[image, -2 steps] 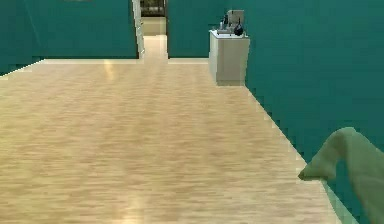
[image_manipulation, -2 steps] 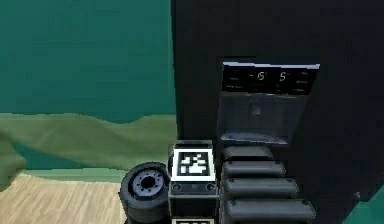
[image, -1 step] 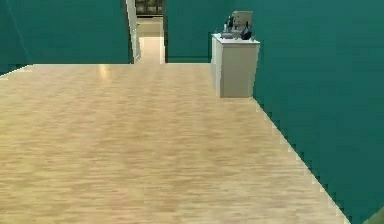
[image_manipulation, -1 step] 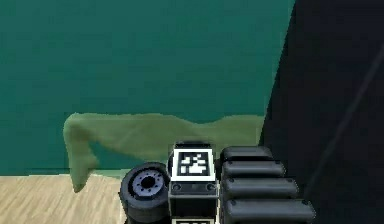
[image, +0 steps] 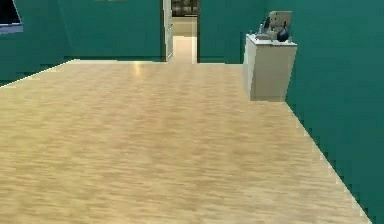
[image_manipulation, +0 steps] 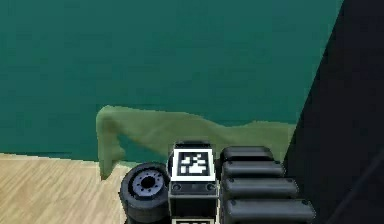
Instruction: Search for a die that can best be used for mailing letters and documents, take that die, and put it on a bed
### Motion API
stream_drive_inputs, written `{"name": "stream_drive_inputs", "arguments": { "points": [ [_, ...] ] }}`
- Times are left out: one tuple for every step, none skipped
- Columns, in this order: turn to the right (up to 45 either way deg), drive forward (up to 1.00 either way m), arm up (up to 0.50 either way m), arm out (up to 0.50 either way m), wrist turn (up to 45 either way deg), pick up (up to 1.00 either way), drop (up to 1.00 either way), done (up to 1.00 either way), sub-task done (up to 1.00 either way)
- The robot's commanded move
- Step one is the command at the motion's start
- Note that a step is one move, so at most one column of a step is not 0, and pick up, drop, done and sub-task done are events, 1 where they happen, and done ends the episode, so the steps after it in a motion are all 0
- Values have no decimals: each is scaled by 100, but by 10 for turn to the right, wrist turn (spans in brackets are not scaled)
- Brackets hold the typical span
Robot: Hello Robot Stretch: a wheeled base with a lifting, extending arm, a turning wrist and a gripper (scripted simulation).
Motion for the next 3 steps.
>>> {"name": "stream_drive_inputs", "arguments": {
  "points": [
    [0,100,0,0,0,0,0,0,0],
    [0,100,0,0,0,0,0,0,0],
    [0,100,0,0,0,0,0,0,0]
  ]
}}
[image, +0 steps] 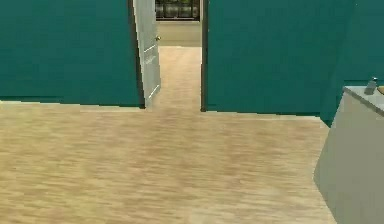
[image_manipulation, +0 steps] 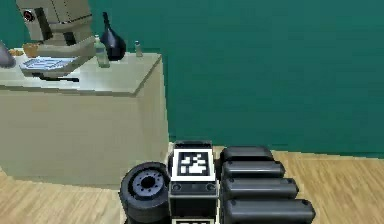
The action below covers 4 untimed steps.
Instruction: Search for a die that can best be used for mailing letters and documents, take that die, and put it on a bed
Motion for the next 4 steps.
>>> {"name": "stream_drive_inputs", "arguments": {
  "points": [
    [0,100,0,0,0,0,0,0,0],
    [0,100,0,0,0,0,0,0,0],
    [-30,0,0,0,0,0,0,0,0],
    [0,100,0,0,0,0,0,0,0]
  ]
}}
